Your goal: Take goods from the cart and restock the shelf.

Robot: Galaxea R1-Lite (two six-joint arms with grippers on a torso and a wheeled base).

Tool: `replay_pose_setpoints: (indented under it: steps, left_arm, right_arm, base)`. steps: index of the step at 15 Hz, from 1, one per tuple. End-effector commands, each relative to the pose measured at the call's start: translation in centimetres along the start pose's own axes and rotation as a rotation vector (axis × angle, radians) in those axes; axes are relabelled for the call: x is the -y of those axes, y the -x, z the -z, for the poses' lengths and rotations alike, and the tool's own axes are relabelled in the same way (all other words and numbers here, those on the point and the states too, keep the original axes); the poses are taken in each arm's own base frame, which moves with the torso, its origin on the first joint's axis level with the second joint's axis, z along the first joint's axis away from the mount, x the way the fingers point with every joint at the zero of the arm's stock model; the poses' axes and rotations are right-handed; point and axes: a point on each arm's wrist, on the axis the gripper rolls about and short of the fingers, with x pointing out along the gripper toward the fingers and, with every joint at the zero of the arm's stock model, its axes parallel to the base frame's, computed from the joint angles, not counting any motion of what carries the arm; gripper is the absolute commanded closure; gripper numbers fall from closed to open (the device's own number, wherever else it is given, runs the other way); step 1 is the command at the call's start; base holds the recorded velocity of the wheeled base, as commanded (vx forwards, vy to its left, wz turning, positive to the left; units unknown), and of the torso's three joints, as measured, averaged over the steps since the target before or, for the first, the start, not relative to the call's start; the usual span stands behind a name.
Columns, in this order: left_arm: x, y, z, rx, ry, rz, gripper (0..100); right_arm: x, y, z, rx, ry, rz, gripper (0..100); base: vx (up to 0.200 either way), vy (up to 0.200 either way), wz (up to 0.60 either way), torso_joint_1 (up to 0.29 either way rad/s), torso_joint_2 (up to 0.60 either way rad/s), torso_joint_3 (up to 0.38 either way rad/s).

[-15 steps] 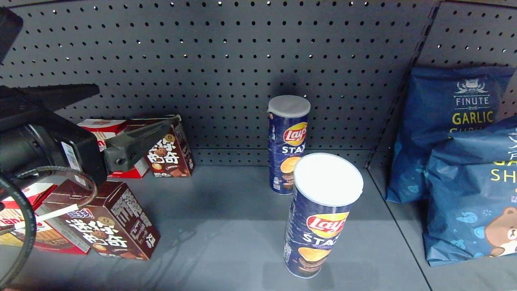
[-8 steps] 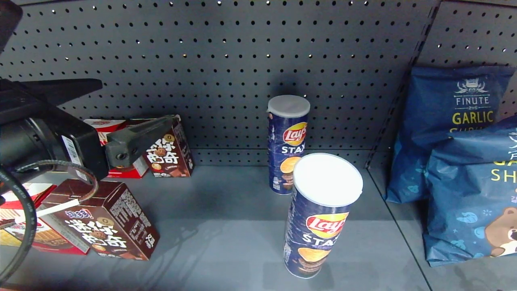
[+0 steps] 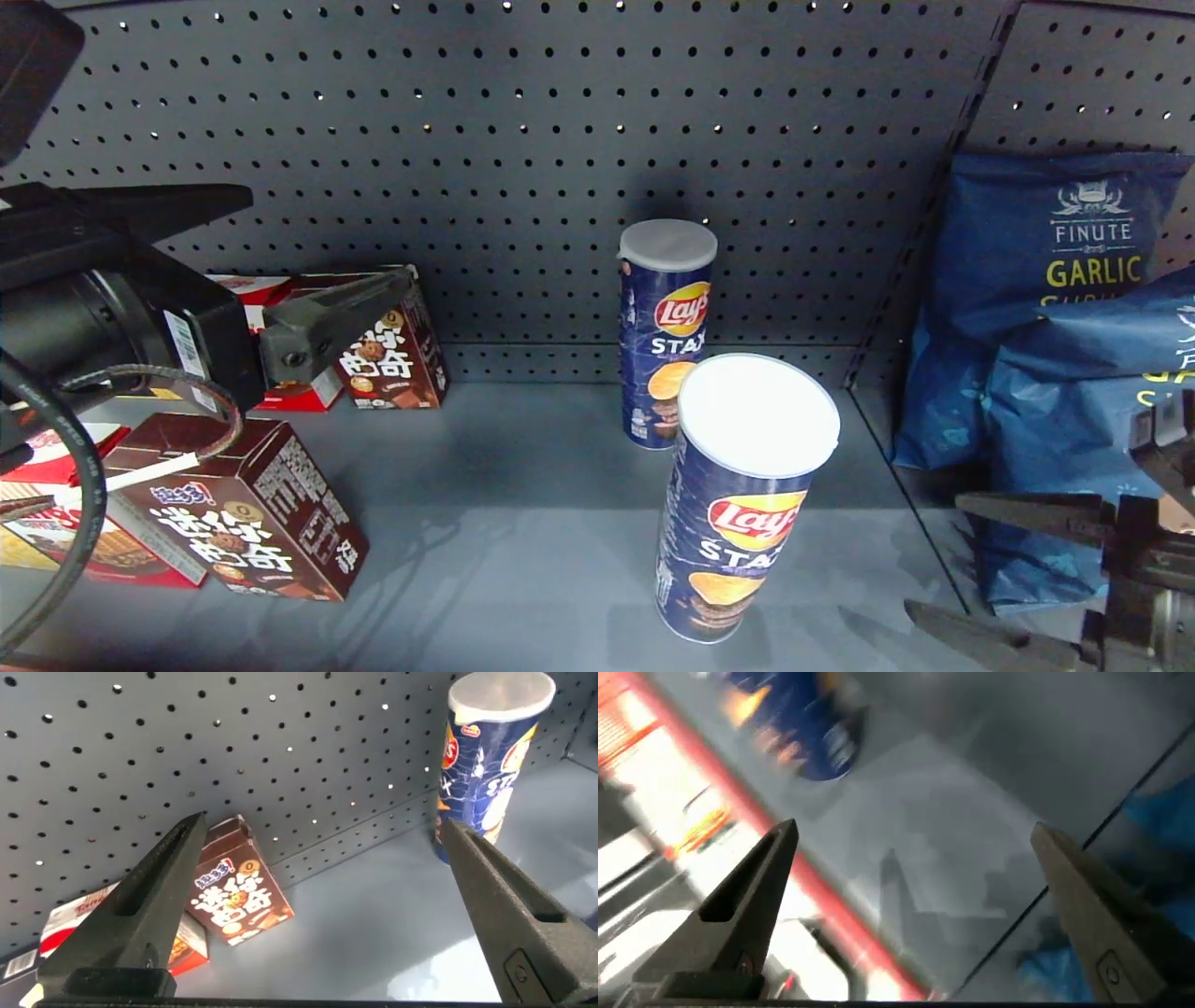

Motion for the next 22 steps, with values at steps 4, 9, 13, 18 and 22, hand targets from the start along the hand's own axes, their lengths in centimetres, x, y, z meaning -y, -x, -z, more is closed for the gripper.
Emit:
replay_pose_setpoints:
  steps: [4, 9, 13, 18, 22]
  left_arm:
    - [-0.5, -0.4, 0.2, -0.011, -0.002, -0.014, 0]
    - [-0.7, -0.4, 0.3, -0.012, -0.002, -0.023, 0]
    - [-0.9, -0.5, 0.3, -0.014, 0.000, -0.035, 0]
    - [-1.1, -0.5, 0.4, -0.017, 0.001, -0.041, 0]
    - [-1.3, -0.6, 0.5, -0.018, 0.002, -0.040, 0]
  right_arm:
    - [-0.9, -3.8, -0.1, -0.065, -0.020, 0.019, 0]
    - [-1.0, -5.6, -0.7, -0.093, -0.011, 0.040, 0]
    - [-1.2, -6.4, -0.5, -0.118, -0.007, 0.039, 0]
    - [-1.2, -7.8, -1.0, -0.133, -0.005, 0.043, 0]
    - [-1.7, -8.3, -1.0, -0.141, 0.005, 0.026, 0]
  base:
    - [0.000, 0.000, 0.00, 0.000, 0.00, 0.000]
    - [0.000, 0.000, 0.00, 0.000, 0.00, 0.000]
    - [0.000, 0.000, 0.00, 0.000, 0.00, 0.000]
    - [0.000, 0.000, 0.00, 0.000, 0.00, 0.000]
    - [0.000, 0.000, 0.00, 0.000, 0.00, 0.000]
